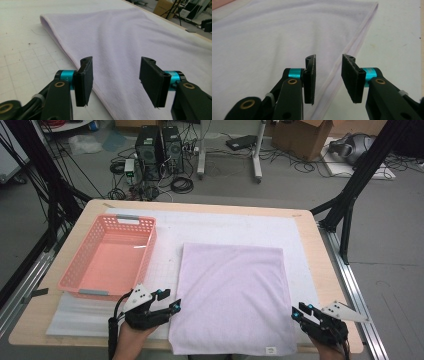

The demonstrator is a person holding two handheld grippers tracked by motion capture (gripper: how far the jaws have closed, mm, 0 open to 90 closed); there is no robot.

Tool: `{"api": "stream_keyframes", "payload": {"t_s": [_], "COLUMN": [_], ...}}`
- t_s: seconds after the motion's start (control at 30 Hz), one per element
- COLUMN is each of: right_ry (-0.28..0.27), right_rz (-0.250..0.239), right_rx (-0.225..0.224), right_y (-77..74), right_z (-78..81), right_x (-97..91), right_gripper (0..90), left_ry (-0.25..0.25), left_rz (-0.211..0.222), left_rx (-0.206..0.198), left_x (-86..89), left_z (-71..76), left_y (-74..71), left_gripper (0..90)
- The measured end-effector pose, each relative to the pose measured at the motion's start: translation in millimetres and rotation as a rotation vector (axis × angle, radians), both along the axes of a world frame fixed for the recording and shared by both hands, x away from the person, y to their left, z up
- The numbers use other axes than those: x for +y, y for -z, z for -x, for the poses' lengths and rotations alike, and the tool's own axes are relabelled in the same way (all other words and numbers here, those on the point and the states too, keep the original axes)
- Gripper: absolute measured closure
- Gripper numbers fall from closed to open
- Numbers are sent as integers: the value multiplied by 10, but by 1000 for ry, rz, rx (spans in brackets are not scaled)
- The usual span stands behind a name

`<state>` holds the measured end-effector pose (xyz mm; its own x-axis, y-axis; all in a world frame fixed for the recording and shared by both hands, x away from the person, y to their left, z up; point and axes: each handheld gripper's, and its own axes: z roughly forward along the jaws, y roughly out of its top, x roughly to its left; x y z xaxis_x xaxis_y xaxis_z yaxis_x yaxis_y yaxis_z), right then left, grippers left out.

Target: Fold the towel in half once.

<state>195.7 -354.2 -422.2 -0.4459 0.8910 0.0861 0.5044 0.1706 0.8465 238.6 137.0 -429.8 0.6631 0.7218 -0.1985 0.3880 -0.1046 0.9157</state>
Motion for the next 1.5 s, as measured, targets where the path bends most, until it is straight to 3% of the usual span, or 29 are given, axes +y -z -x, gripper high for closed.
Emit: {"api": "stream_keyframes", "payload": {"t_s": [0.23,0.4,0.57,0.73,0.93,1.0,1.07,1.13,1.27,1.33,1.43,1.5], "right_ry": [25,4,-42,-60,22,26,10,12,32,41,47,51], "right_rz": [-4,15,51,96,159,154,139,105,97,88,80,74], "right_rx": [29,78,116,128,122,145,156,135,96,97,80,71], "right_y": [68,150,234,245,153,150,164,164,135,116,81,73], "right_z": [-429,-719,-906,-935,-829,-817,-818,-831,-899,-955,-1063,-1147], "right_x": [-56,-28,52,89,-11,-29,-15,-19,-64,-88,-111,-120], "right_gripper": [643,663,715,863,868,865,822,707,655,640,621,595], "left_ry": [-16,-24,-40,-53,-71,-68,-69,-75,-108,-125,-158,-179], "left_rz": [-1,-8,-24,-37,-25,-36,-43,-51,-62,-78,-92,-131], "left_rx": [-5,7,8,19,22,27,36,45,43,76,87,85], "left_x": [-92,-138,-178,-179,-173,-185,-211,-235,-252,-259,-263,-279], "left_z": [-308,-487,-601,-640,-637,-648,-677,-728,-862,-967,-1119,-1222], "left_y": [10,40,67,86,64,65,73,71,91,110,106,90], "left_gripper": [431,417,416,416,415,413,411,408,444,445,445,448]}}
